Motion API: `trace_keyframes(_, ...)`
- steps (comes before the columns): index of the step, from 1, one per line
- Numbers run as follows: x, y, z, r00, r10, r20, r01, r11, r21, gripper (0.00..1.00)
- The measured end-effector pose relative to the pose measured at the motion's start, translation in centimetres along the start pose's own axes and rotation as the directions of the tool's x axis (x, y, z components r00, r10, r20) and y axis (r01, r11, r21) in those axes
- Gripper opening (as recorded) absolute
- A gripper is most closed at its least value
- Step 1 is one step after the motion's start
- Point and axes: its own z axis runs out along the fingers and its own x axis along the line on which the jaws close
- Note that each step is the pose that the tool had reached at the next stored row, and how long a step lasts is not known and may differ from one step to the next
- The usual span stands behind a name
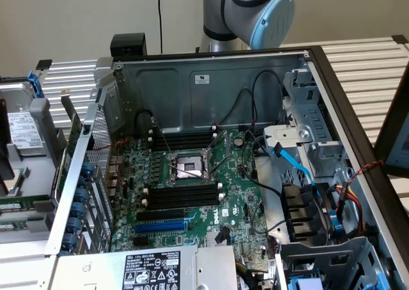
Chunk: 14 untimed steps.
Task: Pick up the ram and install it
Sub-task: 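Pick up the ram and move it above insertion slot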
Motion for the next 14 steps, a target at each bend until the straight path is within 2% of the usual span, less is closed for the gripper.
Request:
trace_keyframes(5, 0.9, -0.02, 0.87, 1.0, 0.0, -0.0001, 0.0, 1.0, 0.0001, 0.36)
trace_keyframes(10, 1.1, -0.05, 1.7, 1.0, 0.0, 0.0003, 0.0, 1.0, 0.0002, 0.36)
trace_keyframes(14, 1.1, -0.06, 2.0, 1.0, 0.0, 0.0003, 0.0, 1.0, -0.001, 0.36)
